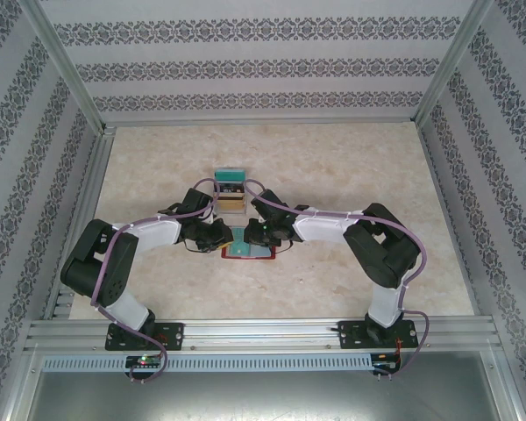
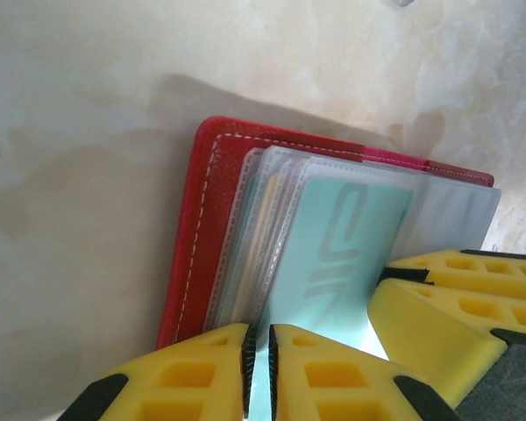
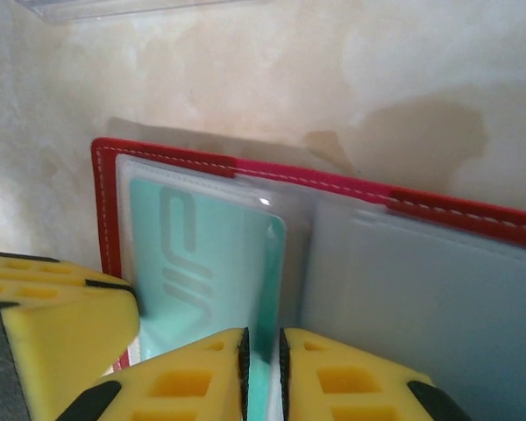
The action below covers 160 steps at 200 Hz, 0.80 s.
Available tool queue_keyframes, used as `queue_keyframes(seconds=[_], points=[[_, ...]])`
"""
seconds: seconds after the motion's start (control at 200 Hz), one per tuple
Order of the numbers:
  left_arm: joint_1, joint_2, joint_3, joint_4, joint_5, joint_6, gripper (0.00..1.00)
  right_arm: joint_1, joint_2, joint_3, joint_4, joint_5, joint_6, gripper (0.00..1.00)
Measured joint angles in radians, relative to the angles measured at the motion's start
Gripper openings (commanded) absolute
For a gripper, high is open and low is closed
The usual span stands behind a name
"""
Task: Take the credit cards out of the card holder
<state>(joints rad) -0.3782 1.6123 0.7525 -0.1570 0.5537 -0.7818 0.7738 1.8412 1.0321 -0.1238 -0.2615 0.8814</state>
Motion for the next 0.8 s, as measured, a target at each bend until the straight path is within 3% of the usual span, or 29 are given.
queue_keyframes(seconds=[0.799], points=[[-0.002,0.008,0.005,-0.004,-0.001,0.0,0.16,-0.013,0.006,-0.04,0.071,-0.057,0.037,0.21]])
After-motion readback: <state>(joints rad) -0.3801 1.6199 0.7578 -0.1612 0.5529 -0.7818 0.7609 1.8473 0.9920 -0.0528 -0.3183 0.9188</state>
